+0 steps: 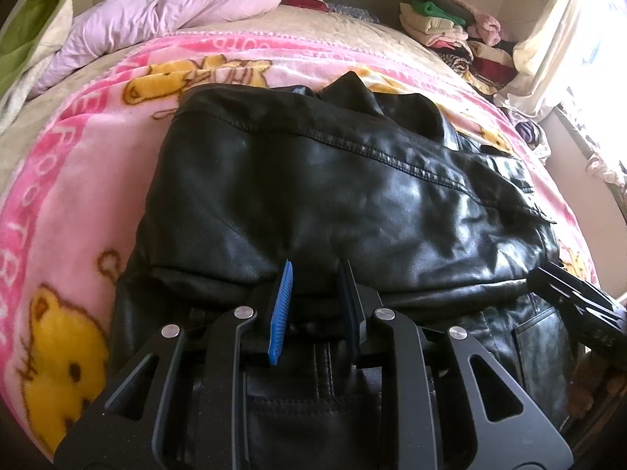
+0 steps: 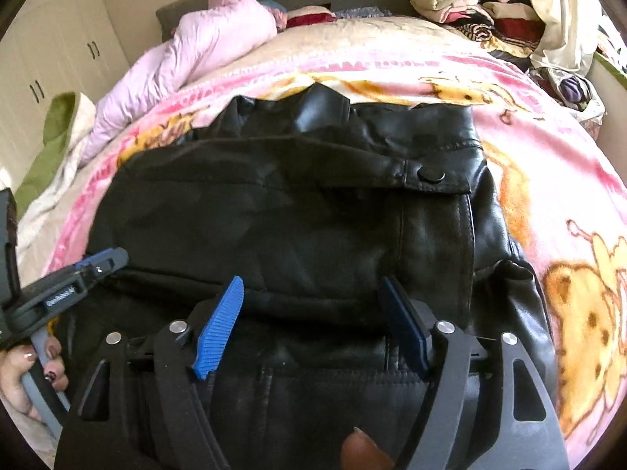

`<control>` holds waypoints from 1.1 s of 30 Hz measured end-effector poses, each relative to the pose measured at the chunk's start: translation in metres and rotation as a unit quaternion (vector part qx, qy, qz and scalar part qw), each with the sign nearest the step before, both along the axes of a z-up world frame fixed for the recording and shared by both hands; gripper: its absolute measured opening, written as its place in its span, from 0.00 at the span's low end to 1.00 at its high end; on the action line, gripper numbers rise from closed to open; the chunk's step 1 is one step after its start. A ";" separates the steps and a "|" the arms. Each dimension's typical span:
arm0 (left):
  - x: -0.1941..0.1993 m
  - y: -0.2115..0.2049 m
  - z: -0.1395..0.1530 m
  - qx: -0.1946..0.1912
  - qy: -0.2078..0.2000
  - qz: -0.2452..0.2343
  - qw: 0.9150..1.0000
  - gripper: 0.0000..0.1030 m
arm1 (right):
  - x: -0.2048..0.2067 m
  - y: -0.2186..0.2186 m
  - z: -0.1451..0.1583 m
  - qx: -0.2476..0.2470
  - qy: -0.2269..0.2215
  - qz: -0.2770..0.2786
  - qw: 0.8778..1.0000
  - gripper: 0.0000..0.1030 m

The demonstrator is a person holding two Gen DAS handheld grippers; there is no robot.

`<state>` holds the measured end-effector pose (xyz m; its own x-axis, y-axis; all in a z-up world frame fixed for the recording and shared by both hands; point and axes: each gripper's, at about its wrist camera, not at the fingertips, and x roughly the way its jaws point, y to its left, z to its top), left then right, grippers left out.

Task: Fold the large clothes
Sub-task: 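Open both tools and release the folded hem onto the jacket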

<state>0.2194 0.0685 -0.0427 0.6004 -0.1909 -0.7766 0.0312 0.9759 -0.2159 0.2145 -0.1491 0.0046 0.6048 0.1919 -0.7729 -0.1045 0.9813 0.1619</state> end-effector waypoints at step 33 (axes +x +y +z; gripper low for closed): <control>-0.036 -0.002 0.029 0.021 -0.023 0.027 0.999 0.88 | -0.041 -0.020 0.042 0.014 -0.048 -0.026 0.998 0.92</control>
<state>0.1833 0.0663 -0.0142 0.6439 -0.1247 -0.7549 -0.0130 0.9847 -0.1737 0.1732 -0.1688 0.0469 0.6858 0.1782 -0.7057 -0.0695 0.9812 0.1803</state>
